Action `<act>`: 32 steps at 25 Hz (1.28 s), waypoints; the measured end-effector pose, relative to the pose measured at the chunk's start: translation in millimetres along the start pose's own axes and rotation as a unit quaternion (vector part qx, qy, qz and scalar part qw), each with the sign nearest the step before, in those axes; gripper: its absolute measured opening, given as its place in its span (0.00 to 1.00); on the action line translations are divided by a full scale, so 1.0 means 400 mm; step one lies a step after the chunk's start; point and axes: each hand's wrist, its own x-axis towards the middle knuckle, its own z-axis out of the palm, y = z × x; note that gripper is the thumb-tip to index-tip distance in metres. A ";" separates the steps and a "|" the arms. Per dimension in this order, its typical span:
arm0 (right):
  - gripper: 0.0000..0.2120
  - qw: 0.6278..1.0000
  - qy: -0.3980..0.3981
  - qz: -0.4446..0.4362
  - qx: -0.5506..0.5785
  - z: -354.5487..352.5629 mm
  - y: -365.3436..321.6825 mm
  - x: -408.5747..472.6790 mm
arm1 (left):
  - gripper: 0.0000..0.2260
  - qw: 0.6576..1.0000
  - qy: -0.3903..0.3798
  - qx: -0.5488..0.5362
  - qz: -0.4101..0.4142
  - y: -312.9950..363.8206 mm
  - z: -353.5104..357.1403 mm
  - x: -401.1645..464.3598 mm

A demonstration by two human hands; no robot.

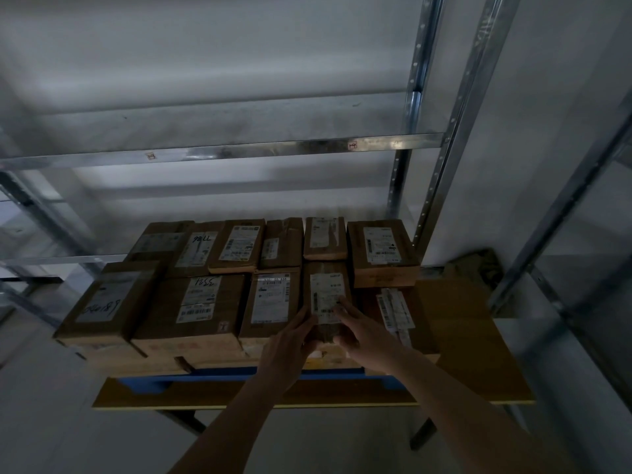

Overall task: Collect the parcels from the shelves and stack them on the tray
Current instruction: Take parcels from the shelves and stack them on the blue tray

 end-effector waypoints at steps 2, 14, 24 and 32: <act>0.30 1.000 -0.001 -0.001 0.002 -0.002 0.003 0.001 | 0.25 1.000 0.001 0.007 0.000 -0.002 0.005 0.003; 0.28 1.000 0.018 -0.010 -0.010 -0.017 -0.012 -0.016 | 0.26 1.000 0.016 -0.013 0.020 -0.018 0.009 -0.001; 0.31 0.991 0.097 0.071 -0.051 -0.109 -0.031 -0.226 | 0.25 0.993 0.044 -0.080 0.072 0.041 -0.119 -0.040; 0.29 0.950 0.197 0.215 -0.113 -0.115 -0.174 -0.685 | 0.30 0.980 0.028 -0.096 0.172 0.272 -0.194 -0.235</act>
